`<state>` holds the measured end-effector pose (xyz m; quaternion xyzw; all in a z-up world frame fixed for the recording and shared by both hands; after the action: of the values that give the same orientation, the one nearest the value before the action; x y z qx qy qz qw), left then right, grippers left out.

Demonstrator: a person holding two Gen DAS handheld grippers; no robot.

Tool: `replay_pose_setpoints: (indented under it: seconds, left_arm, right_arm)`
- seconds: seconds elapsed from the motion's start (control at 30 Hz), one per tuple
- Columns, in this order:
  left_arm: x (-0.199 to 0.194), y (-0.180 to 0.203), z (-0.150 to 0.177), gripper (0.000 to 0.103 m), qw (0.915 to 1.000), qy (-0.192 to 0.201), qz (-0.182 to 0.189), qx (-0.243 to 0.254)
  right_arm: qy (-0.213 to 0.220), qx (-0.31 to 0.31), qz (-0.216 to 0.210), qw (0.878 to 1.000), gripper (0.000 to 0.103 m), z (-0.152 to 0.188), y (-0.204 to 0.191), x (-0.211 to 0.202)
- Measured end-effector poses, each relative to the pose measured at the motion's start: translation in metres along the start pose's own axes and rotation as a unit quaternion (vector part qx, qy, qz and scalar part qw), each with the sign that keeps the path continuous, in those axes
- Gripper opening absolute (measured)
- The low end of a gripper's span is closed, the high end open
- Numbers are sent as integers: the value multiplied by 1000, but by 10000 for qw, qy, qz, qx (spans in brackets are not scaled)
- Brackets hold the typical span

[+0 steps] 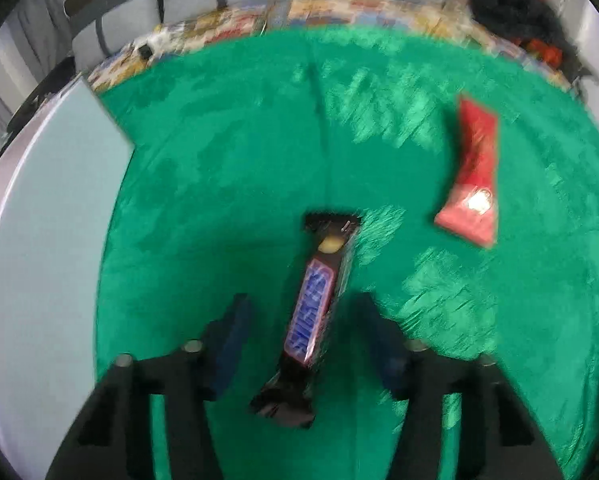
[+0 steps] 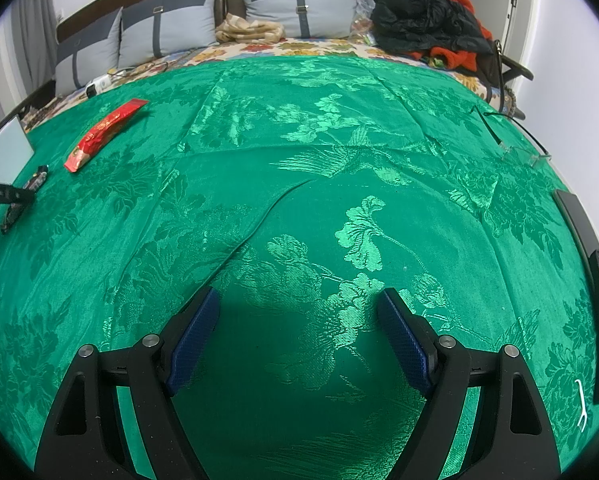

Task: Organize snacks

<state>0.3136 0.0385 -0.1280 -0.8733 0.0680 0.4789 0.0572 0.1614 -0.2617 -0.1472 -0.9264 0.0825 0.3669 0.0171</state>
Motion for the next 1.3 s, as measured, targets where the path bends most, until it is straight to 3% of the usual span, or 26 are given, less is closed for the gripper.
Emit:
replay_pose_setpoints:
  seconds: [0.03,0.1,0.23,0.43,0.53,0.57,0.6,0.63,0.7,0.8,0.93,1.3]
  left_arm:
    - [0,2,-1,20,9999,10,121,-42]
    - [-2,3,2,17,9997,0,205,-138]
    - [-19,4,23,17,9991,22,239,-346]
    - [-60,5,89,17,9971,-3,237,-720]
    - [-74,8,110,19,9968,169,220,-751]
    - [-76,8,113,21,9965,257,220,-759]
    - [-77,7,115,33,9961,366,240,-762]
    - [-77,7,116,59,9960,426,251,-746]
    - [-74,6,116,86,9964,471,139,-697]
    - [-66,4,116,88,9975,497,31,-506]
    - [-61,-2,114,103,9967,719,-80,-371]
    - [-59,-11,113,103,9937,950,-104,-582]
  right_arm:
    - [1,1,-2,10000,84,0,0,0]
    - [2,0,-1,10000,84,0,0,-1]
    - [2,6,0,10000,84,0,0,-1]
    - [2,4,-1,10000,84,0,0,-1]
    - [1,2,2,10000,84,0,0,-1]
    - [2,1,3,10000,84,0,0,-1]
    - [2,3,1,10000,84,0,0,0]
    - [2,3,1,10000,84,0,0,-1]
    - [3,5,-1,10000,84,0,0,0]
    - [2,6,-2,10000,84,0,0,0]
    - [2,6,-4,10000,84,0,0,-1]
    - [3,8,1,10000,84,0,1,-1]
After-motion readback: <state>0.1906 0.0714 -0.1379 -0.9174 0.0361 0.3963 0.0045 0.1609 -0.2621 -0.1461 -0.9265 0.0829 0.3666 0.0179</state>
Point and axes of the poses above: each gripper's, at about its wrist camera, not at the fingertips, and x roughly the way its jaws point, y to its right, z to its underside, the point moved 7 cm from there along x, roughly the way its jaws point, and after that the axes turned 8 degrees about y, right-handed, at the moved point
